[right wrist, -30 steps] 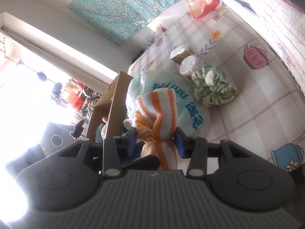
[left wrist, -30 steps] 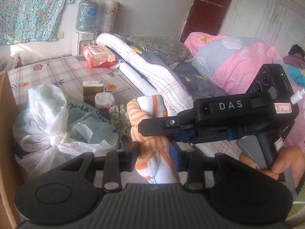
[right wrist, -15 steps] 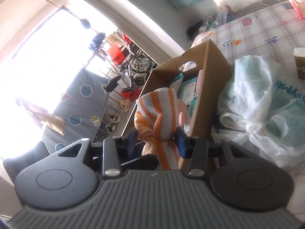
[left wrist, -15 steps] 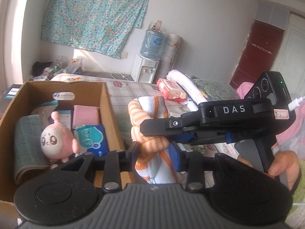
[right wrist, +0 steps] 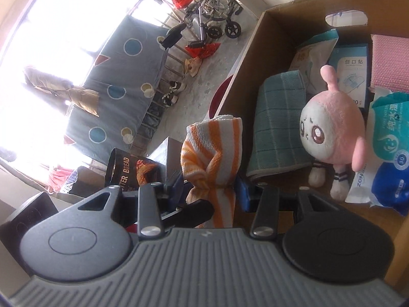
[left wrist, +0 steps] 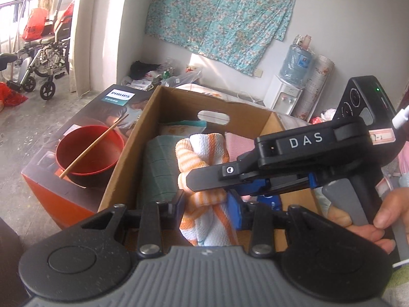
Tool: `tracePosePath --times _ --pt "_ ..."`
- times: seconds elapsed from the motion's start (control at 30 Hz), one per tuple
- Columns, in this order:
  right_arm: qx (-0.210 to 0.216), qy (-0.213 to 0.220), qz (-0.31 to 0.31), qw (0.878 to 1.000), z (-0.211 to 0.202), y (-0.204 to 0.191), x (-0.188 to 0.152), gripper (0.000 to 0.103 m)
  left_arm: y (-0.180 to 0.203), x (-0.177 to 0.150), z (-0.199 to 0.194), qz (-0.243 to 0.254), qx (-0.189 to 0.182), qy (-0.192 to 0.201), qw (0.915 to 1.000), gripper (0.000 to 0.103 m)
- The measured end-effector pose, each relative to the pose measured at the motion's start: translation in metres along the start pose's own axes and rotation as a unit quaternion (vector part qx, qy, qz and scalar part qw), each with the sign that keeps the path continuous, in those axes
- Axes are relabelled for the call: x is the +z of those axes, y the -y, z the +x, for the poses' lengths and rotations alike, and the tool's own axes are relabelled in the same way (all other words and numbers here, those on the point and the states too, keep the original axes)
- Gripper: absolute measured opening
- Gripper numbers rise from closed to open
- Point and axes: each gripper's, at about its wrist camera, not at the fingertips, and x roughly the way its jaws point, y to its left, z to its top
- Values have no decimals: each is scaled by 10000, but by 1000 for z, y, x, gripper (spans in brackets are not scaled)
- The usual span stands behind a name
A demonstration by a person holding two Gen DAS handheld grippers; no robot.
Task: Organize soft objects
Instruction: 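Lower the striped towel into the box and open the right tool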
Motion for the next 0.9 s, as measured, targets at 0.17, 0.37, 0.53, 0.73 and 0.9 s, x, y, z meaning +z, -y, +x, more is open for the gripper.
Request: tracePosePath --times 0.17,0.37,0.53,0.73,0.9 --pt "-12 -466 540 9974 55 30 8 43 -17 -4 17 59 504 -243 9984 43" --pt "-11 -728 1187 9903 84 56 6 43 -27 -9 23 -29 564 -347 9978 45" --pt "137 -578 1279 9900 75 55 5 43 -28 -8 21 -91 594 -279 9978 51" --pt "503 -197 1340 9895 42 51 4 49 -16 -8 9 -10 465 -111 9989 68" --pt "835 343 1333 9870 -12 51 -9 54 6 -8 -4 34 166 89 9998 77"
